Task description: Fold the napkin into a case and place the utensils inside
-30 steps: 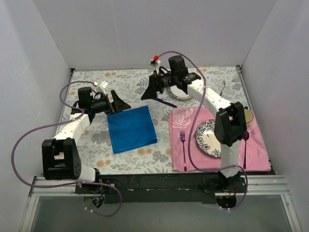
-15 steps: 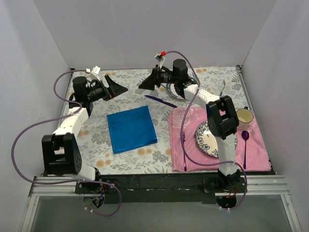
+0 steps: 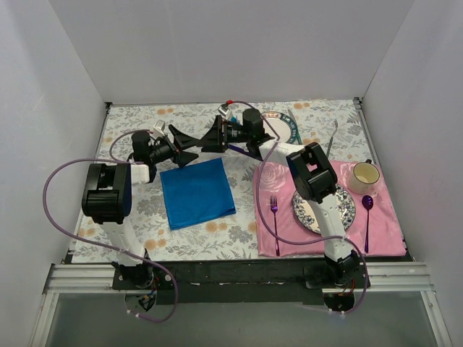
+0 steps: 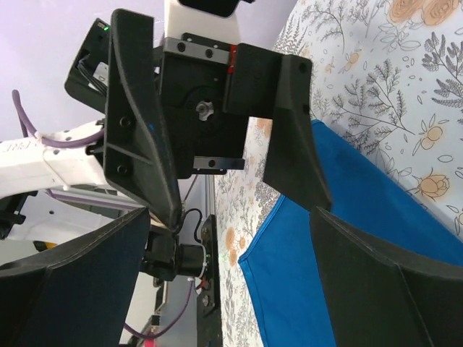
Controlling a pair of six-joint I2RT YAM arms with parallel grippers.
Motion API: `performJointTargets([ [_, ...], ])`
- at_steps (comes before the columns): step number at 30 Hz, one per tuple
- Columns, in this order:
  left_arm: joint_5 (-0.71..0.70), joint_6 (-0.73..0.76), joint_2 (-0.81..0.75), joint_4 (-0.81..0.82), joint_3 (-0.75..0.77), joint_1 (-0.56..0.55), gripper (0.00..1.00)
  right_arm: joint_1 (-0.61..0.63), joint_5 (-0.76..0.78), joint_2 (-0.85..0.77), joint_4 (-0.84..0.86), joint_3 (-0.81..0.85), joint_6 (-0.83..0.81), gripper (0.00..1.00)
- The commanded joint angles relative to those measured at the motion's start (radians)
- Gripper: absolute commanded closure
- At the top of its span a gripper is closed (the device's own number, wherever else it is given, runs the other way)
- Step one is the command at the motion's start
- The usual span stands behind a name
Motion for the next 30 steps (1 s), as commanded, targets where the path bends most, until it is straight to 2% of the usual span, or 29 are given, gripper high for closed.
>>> performJointTargets([
  [1,-0.022,-0.117,0.073,0.176,0.018,0.000,0.02,0.013,0.036,0.068,0.058,0.051,0.044,0.01],
  [11,-0.027,-0.181,0.200,0.321,-0.009,0.009,0.02,0.013,0.076,0.180,0.024,0.074,0.040,0.01],
  [21,-0.007,-0.139,0.277,0.304,-0.049,0.102,0.02,-0.006,0.116,0.217,-0.077,0.011,-0.031,0.01],
  [30,0.047,-0.077,0.215,0.263,-0.120,0.174,0.02,-0.013,0.138,0.211,-0.156,0.003,-0.095,0.01],
])
